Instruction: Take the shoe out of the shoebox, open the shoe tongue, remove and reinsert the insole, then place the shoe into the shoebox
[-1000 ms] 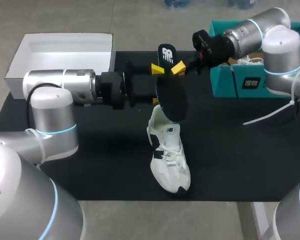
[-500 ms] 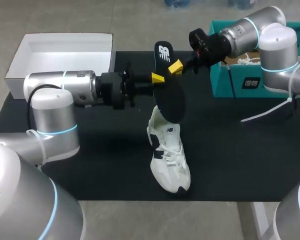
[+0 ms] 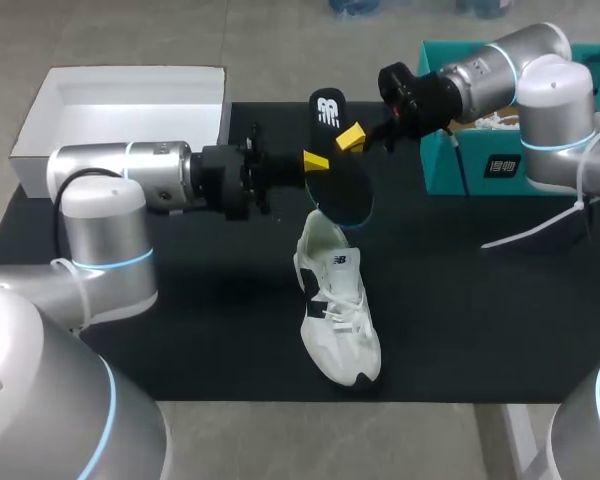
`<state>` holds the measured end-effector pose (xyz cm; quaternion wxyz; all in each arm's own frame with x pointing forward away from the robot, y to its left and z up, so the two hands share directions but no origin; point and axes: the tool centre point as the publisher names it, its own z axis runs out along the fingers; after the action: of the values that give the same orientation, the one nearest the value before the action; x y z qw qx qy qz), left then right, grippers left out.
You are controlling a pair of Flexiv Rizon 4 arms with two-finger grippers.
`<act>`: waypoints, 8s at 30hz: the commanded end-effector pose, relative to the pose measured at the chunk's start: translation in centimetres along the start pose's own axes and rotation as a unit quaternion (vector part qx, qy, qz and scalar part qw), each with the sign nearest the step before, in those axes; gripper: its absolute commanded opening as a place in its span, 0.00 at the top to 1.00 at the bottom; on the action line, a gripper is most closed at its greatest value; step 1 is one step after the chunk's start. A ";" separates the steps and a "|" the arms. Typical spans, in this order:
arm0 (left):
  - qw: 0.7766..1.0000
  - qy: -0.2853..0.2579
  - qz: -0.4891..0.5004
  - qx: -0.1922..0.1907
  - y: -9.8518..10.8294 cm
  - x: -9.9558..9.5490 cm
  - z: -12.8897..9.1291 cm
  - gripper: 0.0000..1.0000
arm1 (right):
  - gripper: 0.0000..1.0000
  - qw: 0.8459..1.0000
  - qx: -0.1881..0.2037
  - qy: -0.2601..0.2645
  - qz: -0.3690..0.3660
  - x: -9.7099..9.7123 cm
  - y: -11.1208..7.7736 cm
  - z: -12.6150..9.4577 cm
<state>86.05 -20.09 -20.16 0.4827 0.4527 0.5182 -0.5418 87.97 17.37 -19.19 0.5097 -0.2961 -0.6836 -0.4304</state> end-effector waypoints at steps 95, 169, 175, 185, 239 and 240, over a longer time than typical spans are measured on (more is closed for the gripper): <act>0.999 0.040 0.002 -0.022 -0.9 1.7 -0.7 1.00 | 0.00 0.817 0.167 -0.543 -0.099 14.5 -1.9 -2.5; 0.506 0.102 -0.853 0.081 4.9 -2.8 -1.6 1.00 | 0.00 0.817 0.167 -0.543 -0.099 14.5 -1.9 -2.5; 0.437 0.105 -0.892 0.055 7.4 -2.0 -0.9 1.00 | 0.00 0.817 0.167 -0.543 -0.099 14.5 -1.9 -2.5; 0.353 0.065 -0.931 0.068 9.9 -1.8 -0.8 1.00 | 0.00 0.817 0.167 -0.543 -0.099 14.5 -1.9 -2.5; 0.357 0.069 -0.931 0.043 9.1 -2.3 -0.6 1.00 | 0.00 0.760 0.127 -0.632 -0.078 15.6 -4.4 0.9; 0.357 0.069 -0.931 0.043 9.1 -2.3 -0.6 1.00 | 0.00 0.760 0.127 -0.632 -0.078 15.6 -4.4 0.9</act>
<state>95.36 -19.31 -19.10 -0.3873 -0.2617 0.6157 -0.6344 78.95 15.56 -5.70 -0.0411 -0.3789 -0.9197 -0.0943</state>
